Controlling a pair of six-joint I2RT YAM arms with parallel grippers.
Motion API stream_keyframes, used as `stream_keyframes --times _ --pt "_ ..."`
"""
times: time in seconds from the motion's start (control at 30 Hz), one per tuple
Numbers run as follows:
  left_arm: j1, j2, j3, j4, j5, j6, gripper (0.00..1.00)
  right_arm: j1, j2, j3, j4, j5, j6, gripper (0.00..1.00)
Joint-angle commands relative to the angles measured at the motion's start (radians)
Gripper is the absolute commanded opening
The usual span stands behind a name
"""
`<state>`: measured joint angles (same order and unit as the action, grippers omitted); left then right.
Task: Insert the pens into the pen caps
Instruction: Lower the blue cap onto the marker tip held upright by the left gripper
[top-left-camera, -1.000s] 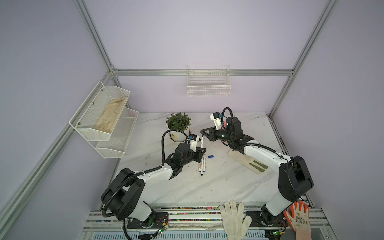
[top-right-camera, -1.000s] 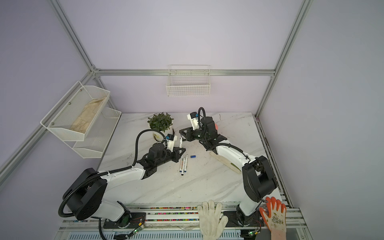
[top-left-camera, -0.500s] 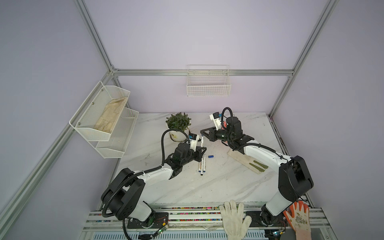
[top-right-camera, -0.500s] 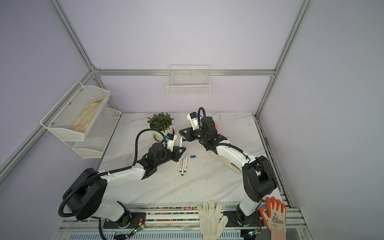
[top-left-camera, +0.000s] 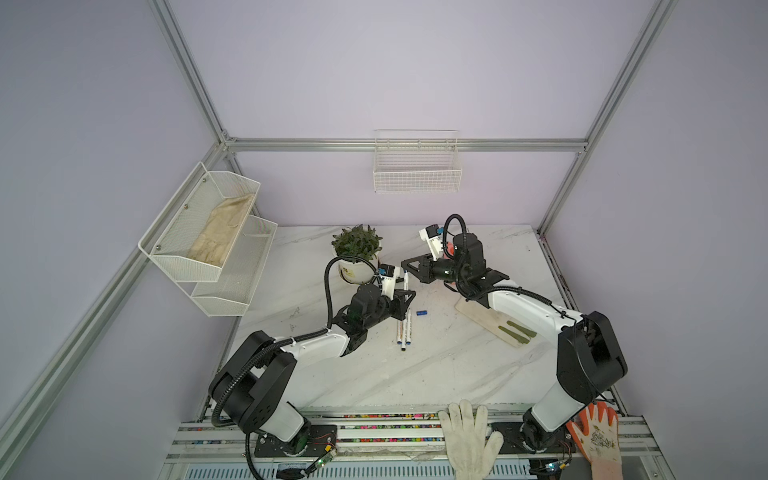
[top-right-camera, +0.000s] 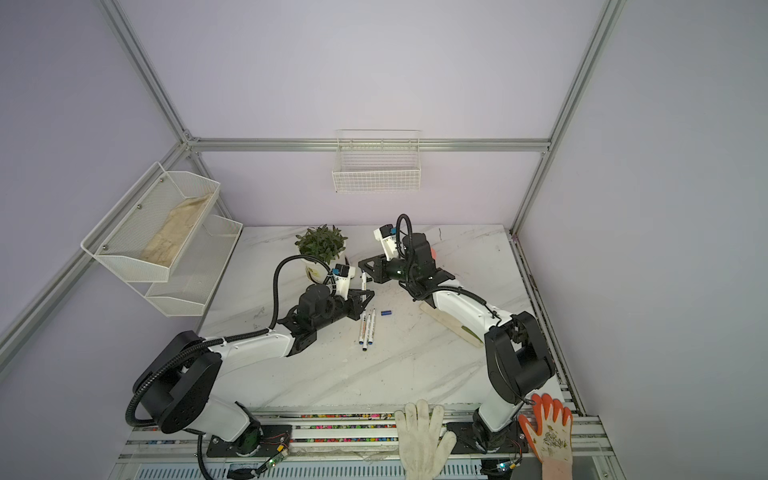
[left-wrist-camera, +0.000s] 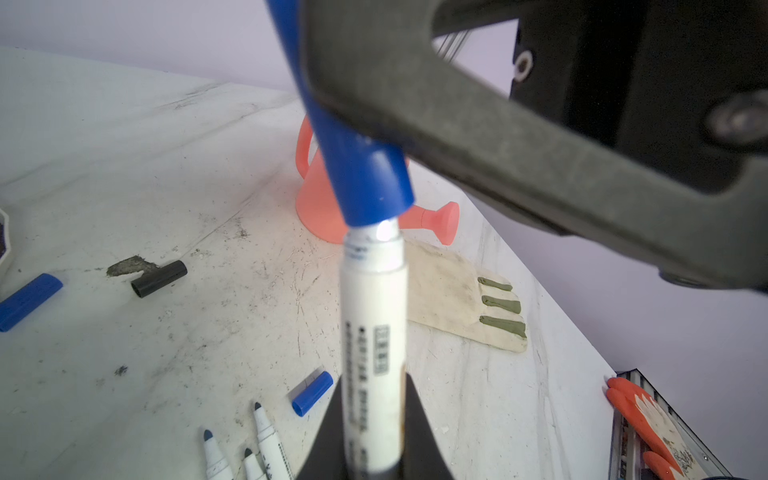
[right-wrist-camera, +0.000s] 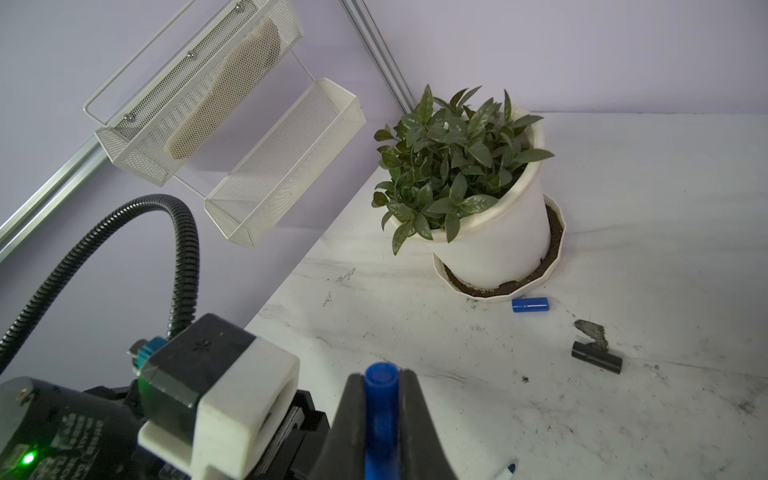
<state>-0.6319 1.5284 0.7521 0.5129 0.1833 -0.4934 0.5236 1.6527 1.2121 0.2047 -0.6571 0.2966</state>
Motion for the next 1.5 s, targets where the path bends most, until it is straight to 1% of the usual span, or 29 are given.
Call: stream_keyframes --times 0.0,0.17,0.33,0.43,0.53,0.6,0.67,0.83,0.97,1.07,1.17,1.27,1.43,1.47 --pt "0.026 -0.002 0.122 0.148 0.008 -0.036 0.0 0.011 -0.046 -0.025 -0.059 -0.059 -0.023 0.0" --pt "0.068 0.009 0.142 0.21 0.003 -0.085 0.0 0.002 -0.066 -0.035 -0.095 -0.165 -0.017 0.0" --pt "0.085 0.023 0.182 0.202 -0.037 -0.036 0.0 -0.004 -0.083 -0.04 -0.159 -0.258 -0.029 0.0" --pt "0.089 0.029 0.201 0.211 -0.048 -0.002 0.0 -0.006 -0.081 -0.035 -0.23 -0.301 -0.067 0.0" --pt "0.088 0.036 0.218 0.234 -0.058 0.034 0.0 -0.005 -0.063 -0.015 -0.346 -0.313 -0.139 0.0" --pt "0.089 0.042 0.223 0.275 -0.068 0.068 0.0 -0.005 -0.048 0.002 -0.431 -0.321 -0.206 0.0" --pt "0.088 0.051 0.218 0.343 -0.087 0.09 0.0 -0.005 -0.043 0.009 -0.475 -0.322 -0.234 0.0" --pt "0.089 0.083 0.223 0.5 -0.083 0.122 0.0 -0.005 -0.055 0.008 -0.475 -0.342 -0.242 0.0" --pt "0.089 0.104 0.232 0.585 -0.041 0.116 0.0 -0.007 -0.071 0.015 -0.482 -0.304 -0.253 0.0" --pt "0.088 0.11 0.224 0.647 -0.035 0.088 0.0 -0.021 -0.077 0.014 -0.475 -0.313 -0.255 0.0" --pt "0.089 0.107 0.224 0.659 -0.007 0.09 0.0 -0.048 -0.086 0.009 -0.467 -0.359 -0.257 0.0" --pt "0.085 0.099 0.218 0.644 0.024 0.136 0.0 -0.064 -0.098 0.009 -0.467 -0.392 -0.261 0.0" --pt "0.083 0.079 0.191 0.619 -0.001 0.179 0.0 -0.068 -0.124 -0.011 -0.471 -0.414 -0.272 0.0" --pt "0.081 0.076 0.187 0.612 -0.007 0.19 0.0 -0.067 -0.128 -0.017 -0.463 -0.434 -0.262 0.0"
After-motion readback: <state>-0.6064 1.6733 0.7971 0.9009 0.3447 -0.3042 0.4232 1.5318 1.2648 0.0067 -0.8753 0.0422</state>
